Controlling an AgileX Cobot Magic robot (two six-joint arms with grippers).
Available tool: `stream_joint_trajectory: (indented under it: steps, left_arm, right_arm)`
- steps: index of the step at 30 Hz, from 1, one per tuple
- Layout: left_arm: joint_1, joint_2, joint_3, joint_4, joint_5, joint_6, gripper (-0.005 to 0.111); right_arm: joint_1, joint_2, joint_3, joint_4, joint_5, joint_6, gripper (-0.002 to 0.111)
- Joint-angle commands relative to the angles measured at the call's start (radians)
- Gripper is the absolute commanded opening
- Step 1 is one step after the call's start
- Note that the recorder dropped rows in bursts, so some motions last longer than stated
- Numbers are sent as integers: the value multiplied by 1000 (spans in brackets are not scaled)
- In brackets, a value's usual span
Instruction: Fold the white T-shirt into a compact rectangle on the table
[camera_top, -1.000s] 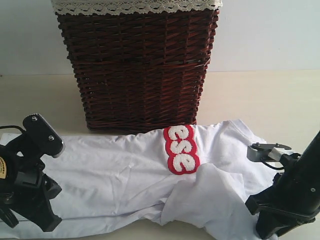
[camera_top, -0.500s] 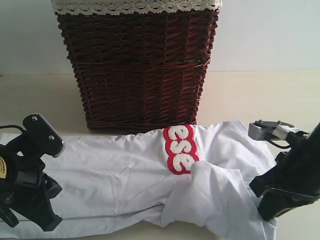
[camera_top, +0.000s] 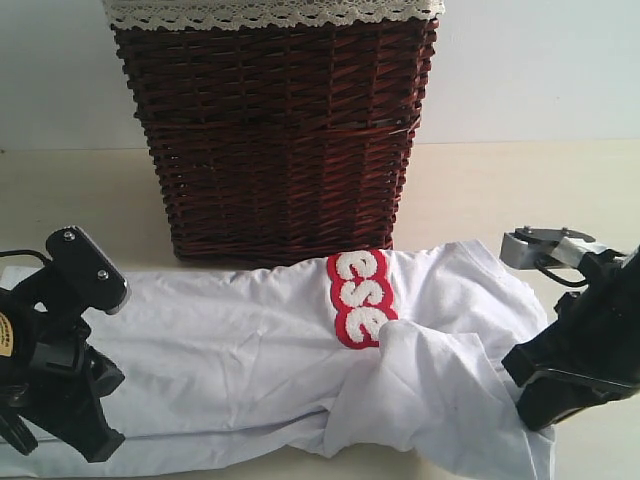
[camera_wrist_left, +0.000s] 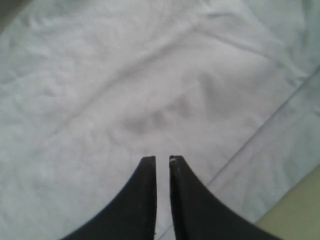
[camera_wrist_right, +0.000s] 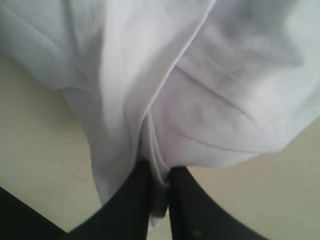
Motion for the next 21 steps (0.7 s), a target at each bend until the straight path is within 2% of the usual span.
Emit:
stream_joint_trajectory:
  steps: [1, 6, 7, 8, 9, 16, 21]
  left_arm:
    - [-3, -8, 3, -7, -11, -5, 12]
    - [-3, -8, 3, -7, -11, -5, 12]
    - [-3, -8, 3, -7, -11, -5, 12]
    - [-3, -8, 3, -7, -11, -5, 12]
    - [-3, -8, 3, -7, -11, -5, 12]
    - [-3, -8, 3, -22, -14, -5, 12]
    - [-3, -2, 3, -22, -14, -5, 12]
  right_arm:
    - [-2, -7, -4, -23, -33, 22, 21]
    - [-2, 57, -4, -44, -44, 39, 19]
    - [-2, 64, -4, -44, -49, 39, 15]
    - [-2, 73, -4, -42, -57, 37, 2]
    - [-2, 75, -4, -37, -57, 37, 0]
    - [-2, -24, -88, 84, 18, -39, 0]
    - [-2, -42, -164, 47, -85, 37, 0]
